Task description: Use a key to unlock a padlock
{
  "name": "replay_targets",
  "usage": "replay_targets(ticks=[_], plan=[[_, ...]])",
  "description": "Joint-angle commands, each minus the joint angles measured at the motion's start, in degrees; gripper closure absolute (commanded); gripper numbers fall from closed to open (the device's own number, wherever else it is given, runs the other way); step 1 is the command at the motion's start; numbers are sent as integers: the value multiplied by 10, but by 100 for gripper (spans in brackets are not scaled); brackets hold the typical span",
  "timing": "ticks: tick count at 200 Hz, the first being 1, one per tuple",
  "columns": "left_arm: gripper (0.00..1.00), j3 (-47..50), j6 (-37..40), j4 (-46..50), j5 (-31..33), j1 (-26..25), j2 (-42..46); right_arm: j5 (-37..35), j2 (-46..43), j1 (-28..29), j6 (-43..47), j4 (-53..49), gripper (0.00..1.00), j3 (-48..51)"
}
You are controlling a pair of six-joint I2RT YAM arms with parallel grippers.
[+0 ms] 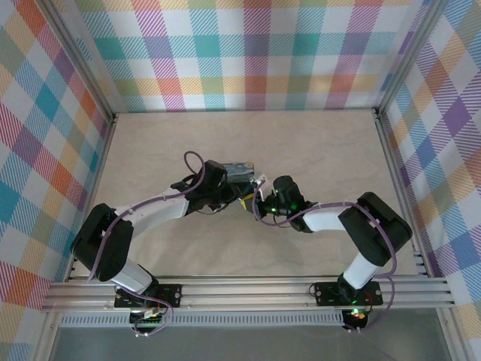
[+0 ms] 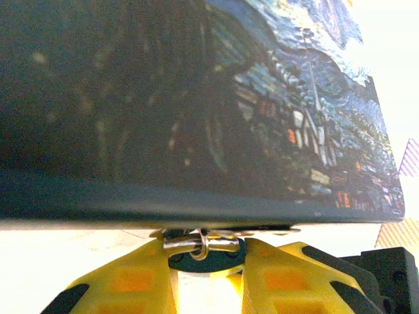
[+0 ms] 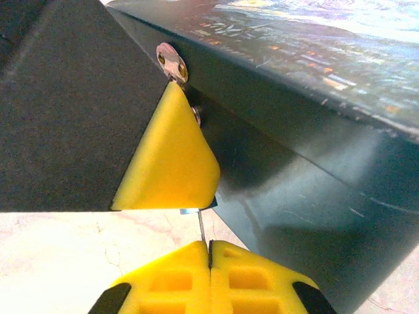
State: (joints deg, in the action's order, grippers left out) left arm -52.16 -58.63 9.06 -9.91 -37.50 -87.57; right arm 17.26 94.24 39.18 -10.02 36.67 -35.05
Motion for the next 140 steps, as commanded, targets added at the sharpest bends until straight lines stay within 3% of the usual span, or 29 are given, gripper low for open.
replay_targets(ticks=[1,140], plan=[[89,0,12,54,-53,-32,6,-13,-20,-11,-6,75,100,-15],[89,1,-3,28,-59,-31,-5,4,-1,-11,-50,119,100,-20]])
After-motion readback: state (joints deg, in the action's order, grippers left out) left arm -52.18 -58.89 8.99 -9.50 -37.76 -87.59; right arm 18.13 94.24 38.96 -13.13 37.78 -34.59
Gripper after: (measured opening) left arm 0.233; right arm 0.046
